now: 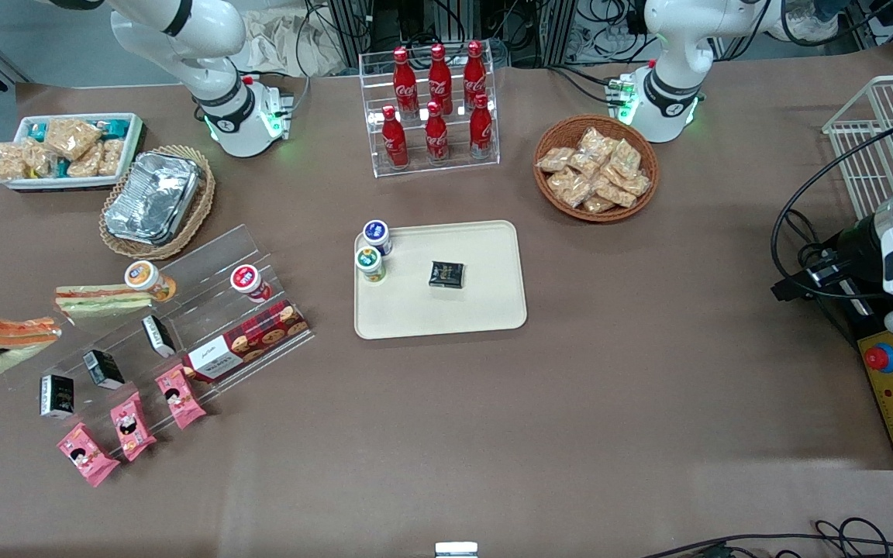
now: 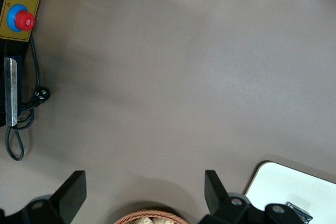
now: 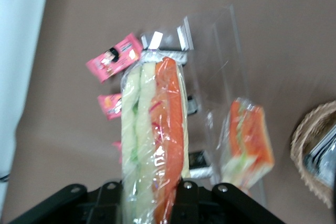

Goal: Place sandwich on tray
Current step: 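Close the right gripper on the sandwich and lift it from the rack, then carry the sandwich with the right gripper over to the cream tray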

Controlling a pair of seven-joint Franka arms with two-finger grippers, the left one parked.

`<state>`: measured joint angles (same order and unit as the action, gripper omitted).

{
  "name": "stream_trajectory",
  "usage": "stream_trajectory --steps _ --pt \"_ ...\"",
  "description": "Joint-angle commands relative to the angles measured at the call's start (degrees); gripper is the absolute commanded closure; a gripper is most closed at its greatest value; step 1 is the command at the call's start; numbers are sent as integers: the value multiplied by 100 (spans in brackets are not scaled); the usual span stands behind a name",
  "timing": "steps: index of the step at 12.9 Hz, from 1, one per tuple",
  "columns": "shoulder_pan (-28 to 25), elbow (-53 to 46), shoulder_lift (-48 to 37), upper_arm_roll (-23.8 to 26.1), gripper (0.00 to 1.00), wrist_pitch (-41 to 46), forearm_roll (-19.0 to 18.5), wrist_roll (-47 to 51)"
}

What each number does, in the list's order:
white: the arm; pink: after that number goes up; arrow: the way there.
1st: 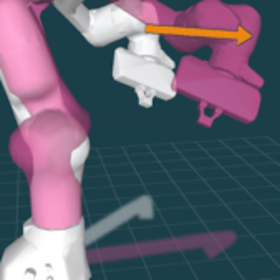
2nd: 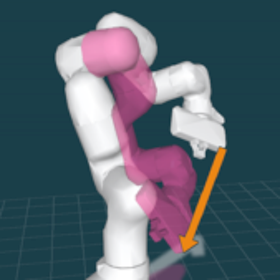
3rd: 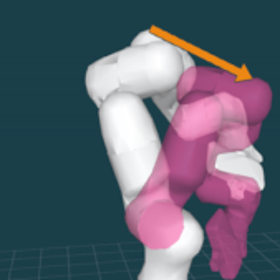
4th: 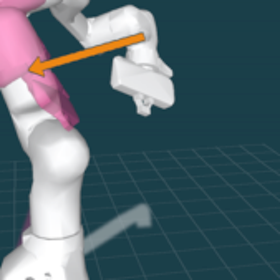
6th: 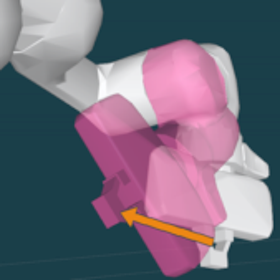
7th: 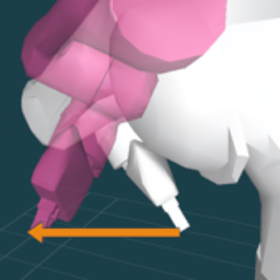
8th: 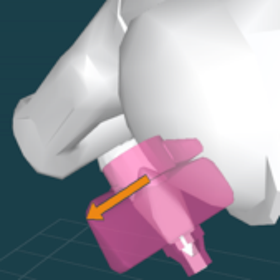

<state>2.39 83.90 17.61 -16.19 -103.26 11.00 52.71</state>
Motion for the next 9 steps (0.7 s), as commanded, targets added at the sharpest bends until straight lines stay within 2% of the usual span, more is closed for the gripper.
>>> stream_trajectory --steps 1,2,5,9 --pt "-570 -102 -152 -24 100 157 166 1174" --pt "-903 -102 -170 -33 100 131 166 1606" --pt "-1459 -102 -162 -25 100 35 227 2767" --pt "-2083 -41 -109 -33 100 25 394 2946"
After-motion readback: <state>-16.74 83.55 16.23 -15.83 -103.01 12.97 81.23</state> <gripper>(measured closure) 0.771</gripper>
